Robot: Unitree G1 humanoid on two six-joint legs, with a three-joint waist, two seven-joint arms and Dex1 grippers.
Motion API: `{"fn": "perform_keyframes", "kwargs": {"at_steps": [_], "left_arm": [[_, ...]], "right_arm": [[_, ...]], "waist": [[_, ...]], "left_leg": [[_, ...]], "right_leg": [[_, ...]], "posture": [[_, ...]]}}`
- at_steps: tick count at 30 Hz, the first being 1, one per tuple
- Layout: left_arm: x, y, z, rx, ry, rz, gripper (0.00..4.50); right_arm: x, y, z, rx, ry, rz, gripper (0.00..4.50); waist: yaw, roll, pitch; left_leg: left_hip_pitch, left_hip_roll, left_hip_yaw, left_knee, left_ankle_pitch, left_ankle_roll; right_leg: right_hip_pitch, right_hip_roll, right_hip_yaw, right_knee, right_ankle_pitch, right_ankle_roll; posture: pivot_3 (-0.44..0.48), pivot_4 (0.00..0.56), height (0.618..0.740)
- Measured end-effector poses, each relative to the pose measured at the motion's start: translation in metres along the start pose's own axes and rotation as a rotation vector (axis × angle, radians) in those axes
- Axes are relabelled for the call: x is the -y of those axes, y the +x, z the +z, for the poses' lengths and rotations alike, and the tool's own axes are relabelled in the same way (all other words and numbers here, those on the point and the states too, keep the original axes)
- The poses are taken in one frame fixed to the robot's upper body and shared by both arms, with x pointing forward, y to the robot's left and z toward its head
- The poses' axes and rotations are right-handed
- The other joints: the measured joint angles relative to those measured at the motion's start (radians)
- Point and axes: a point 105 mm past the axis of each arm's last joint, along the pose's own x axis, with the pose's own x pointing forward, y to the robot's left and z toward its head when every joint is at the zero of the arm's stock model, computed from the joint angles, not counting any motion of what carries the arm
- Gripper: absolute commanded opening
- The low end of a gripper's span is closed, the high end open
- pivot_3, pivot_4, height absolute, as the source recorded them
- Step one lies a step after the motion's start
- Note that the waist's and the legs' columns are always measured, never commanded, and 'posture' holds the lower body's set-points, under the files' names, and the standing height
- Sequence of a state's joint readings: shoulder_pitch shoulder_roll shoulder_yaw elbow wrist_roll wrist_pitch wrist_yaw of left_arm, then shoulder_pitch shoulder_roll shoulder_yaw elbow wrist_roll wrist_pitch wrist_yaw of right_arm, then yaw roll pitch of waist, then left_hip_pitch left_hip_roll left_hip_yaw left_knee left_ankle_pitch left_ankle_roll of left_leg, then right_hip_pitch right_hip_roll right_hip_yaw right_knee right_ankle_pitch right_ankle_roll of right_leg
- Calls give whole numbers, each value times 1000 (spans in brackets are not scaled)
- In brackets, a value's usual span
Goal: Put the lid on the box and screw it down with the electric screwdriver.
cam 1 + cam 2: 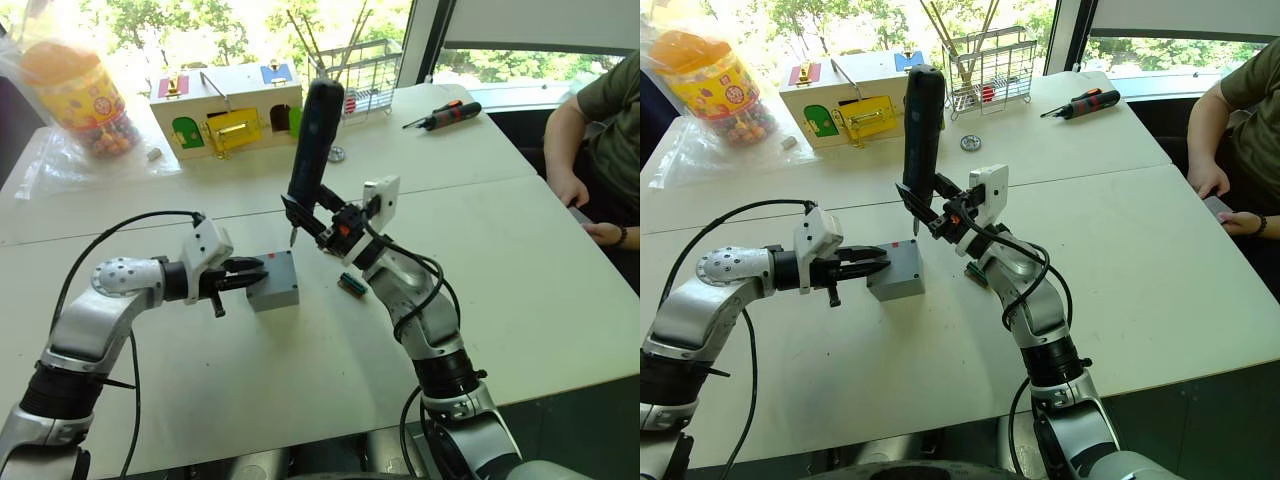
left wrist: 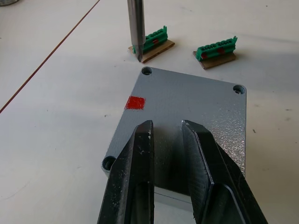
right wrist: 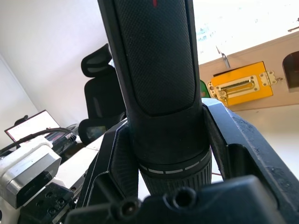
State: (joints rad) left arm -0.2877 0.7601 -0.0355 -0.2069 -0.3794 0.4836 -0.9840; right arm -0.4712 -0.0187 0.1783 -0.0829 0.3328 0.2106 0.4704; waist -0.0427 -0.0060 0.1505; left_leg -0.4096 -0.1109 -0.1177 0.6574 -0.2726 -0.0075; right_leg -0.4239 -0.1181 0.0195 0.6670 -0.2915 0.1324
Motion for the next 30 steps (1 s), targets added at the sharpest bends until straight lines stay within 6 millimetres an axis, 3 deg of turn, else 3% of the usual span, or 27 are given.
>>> {"fn": "perform_keyframes", "kwargs": {"at_steps": [30], "left_arm": [[0,2,0,10,15,-9,923]], "right_arm": [[-8,-2,-9,-28,-21,30,1752]], "waist": [[-1,0,0]], "left_leg": [[1,0,0,-1,0,0]], "right_leg": [[0,0,0,0,0,0]], "posture": [[0,150,740]]}}
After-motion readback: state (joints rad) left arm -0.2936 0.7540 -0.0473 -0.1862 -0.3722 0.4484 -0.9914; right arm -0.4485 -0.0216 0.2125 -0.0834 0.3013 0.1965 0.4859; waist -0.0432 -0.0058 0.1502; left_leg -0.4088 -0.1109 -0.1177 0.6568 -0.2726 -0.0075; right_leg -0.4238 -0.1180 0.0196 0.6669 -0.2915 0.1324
